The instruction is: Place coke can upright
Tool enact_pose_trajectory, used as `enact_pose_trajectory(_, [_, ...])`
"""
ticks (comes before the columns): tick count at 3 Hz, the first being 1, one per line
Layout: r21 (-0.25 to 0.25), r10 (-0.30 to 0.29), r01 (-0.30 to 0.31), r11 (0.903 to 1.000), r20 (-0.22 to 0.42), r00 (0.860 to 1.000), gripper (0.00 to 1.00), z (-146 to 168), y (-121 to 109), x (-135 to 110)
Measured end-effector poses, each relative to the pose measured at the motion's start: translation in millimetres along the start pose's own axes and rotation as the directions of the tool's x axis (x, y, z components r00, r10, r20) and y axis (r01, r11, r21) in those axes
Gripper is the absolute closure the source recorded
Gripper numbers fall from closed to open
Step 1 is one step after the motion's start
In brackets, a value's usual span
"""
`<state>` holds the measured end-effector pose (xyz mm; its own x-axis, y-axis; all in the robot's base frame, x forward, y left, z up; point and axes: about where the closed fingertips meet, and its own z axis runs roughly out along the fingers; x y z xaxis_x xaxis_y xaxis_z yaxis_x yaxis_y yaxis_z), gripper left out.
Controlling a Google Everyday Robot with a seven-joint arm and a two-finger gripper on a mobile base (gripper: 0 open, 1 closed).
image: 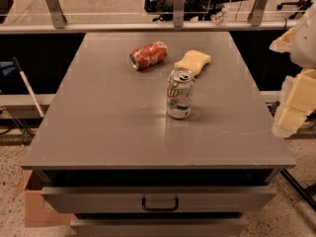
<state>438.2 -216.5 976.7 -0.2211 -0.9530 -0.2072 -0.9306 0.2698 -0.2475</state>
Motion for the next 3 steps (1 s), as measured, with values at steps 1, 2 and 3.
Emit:
enact_pose_trajectory(1, [0.021, -0.021, 0.020, 0.9996, 0.035, 0.999, 0.00, -2.8, -7.8, -7.5])
enact_pose_trajectory(2, [0.044, -0.044, 0.041, 0.9982, 0.072, 0.996, 0.00, -6.2, -15.8, -15.6])
enact_pose_trajectory(3, [0.034, -0.072, 0.070, 0.9970, 0.076, 0.995, 0.00, 1.5, -47.0, -30.1])
